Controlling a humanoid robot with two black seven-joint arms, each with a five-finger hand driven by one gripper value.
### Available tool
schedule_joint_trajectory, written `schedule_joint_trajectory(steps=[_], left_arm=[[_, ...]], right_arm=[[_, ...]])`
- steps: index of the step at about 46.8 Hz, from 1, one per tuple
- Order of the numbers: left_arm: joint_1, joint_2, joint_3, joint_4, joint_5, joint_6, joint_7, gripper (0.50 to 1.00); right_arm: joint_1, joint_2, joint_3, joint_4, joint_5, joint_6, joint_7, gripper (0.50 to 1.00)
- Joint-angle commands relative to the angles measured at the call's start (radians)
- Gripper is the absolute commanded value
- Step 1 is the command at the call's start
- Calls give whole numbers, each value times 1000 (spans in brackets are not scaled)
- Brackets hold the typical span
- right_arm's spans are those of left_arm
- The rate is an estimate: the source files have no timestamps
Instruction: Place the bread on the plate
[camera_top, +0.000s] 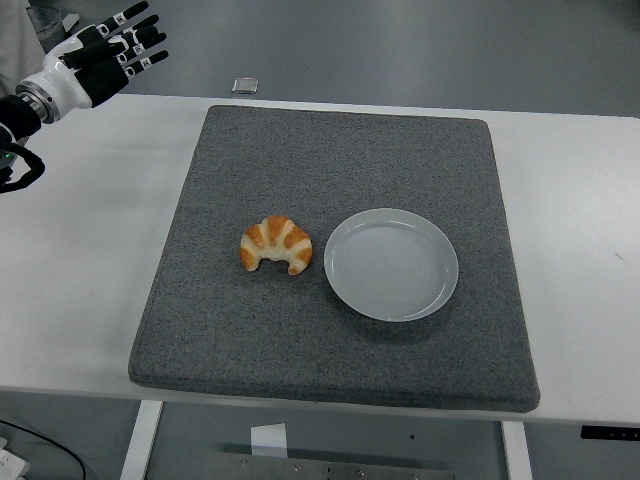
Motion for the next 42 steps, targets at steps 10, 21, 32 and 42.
schedule_joint_trajectory(steps=[10, 21, 32, 42], left_arm=[[0, 2, 0, 2, -1, 0, 0, 1000], [-6, 0, 5, 2, 2, 11, 0, 1000], [-9, 0, 19, 3, 49, 15, -9, 1000], [-39, 0, 3, -6, 313, 12, -26, 1000]], right_arm=[[0, 0, 0, 1, 0, 0, 0, 932], [0, 0, 0, 0, 0, 0, 0, 932], [0, 0, 0, 1, 0, 0, 0, 932], [0, 0, 0, 1, 0, 0, 0, 932]])
